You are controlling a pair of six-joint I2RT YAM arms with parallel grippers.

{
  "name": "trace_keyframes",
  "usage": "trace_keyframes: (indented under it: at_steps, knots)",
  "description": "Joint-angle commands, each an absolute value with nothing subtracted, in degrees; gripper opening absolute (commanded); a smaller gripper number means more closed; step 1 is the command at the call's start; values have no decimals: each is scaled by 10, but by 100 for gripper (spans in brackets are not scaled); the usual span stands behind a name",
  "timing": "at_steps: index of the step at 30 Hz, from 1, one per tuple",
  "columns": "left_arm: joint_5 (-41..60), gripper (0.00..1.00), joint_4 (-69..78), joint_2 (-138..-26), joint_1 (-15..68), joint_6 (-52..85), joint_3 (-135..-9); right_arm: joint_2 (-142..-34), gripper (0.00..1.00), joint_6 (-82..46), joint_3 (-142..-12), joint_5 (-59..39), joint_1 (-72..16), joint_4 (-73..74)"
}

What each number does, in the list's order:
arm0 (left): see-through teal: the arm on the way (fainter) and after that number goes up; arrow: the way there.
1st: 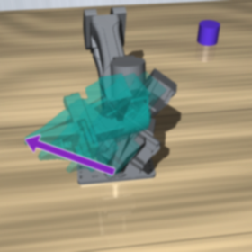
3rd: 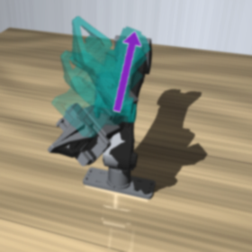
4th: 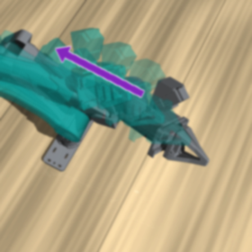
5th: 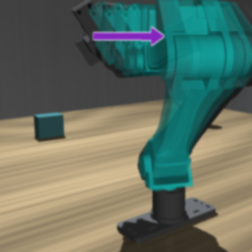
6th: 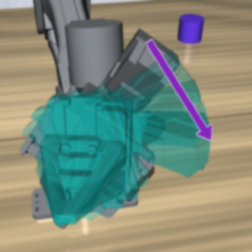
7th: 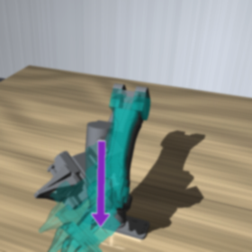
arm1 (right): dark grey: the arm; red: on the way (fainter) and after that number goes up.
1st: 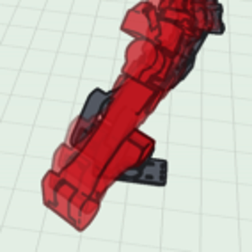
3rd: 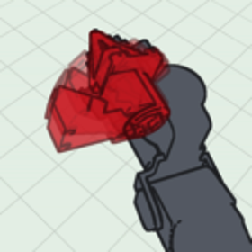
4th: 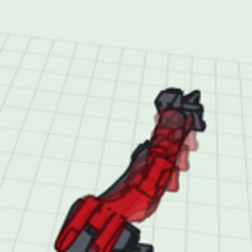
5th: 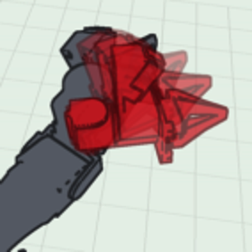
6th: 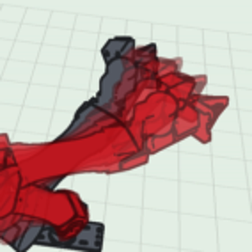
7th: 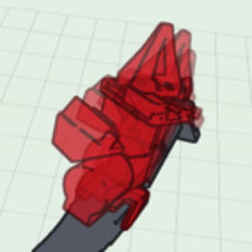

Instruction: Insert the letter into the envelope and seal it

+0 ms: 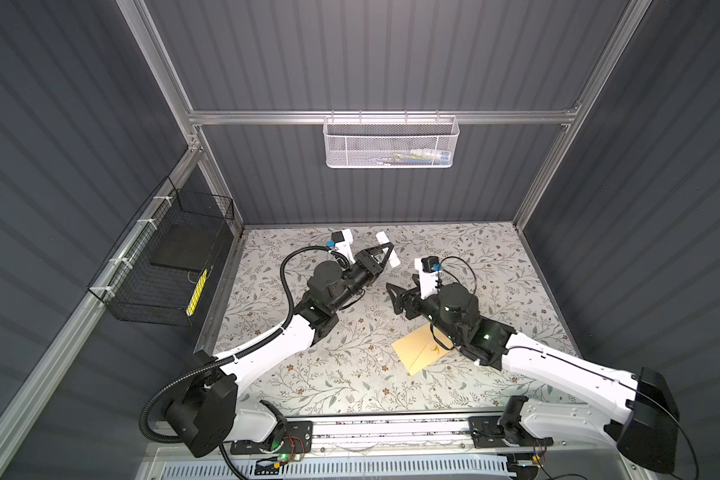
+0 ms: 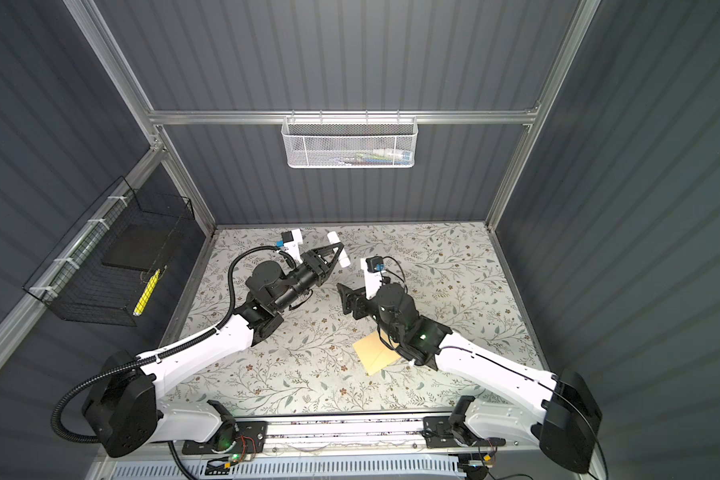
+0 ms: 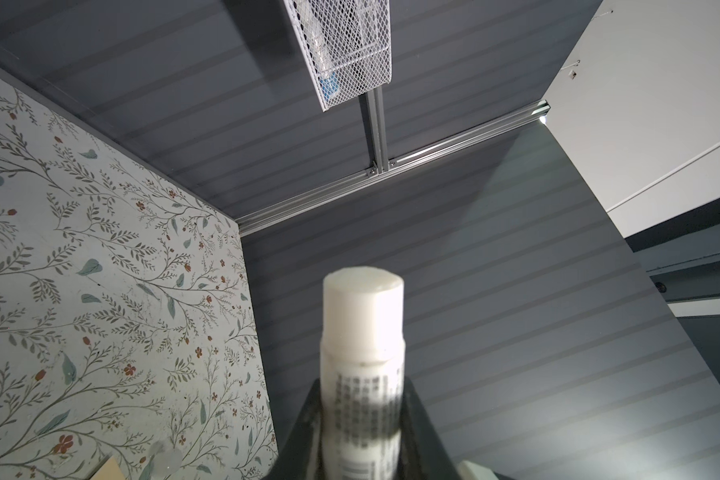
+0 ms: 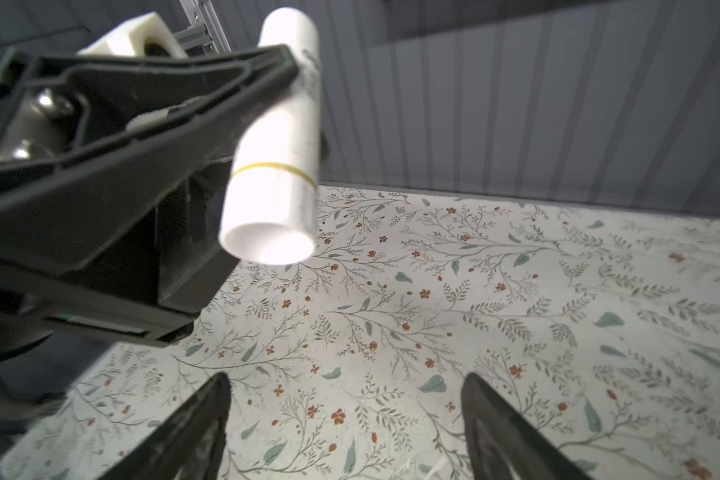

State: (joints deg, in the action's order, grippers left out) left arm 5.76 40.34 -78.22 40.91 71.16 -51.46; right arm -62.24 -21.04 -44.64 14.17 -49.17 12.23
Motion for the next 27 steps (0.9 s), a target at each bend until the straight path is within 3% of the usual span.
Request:
trace_keyframes:
  at_steps: [1, 8, 14, 19, 27]
  knots:
    - [51, 0, 450, -769, 410, 700, -517, -560, 92, -351, -423, 41, -444, 172]
    - [54, 0, 507, -784, 410, 701, -510, -612, 92, -671, -396, -217, -331, 392]
    - [54, 0, 520, -790, 410, 704, -509, -779, 78, -869, -412, -281, -331, 713]
    - [48, 0, 529, -794, 410, 714, -501, -821, 75, -897, -401, -265, -332, 793]
    - [42, 0, 522, -791, 410, 709, -500, -830, 64, -898, -397, -266, -333, 802]
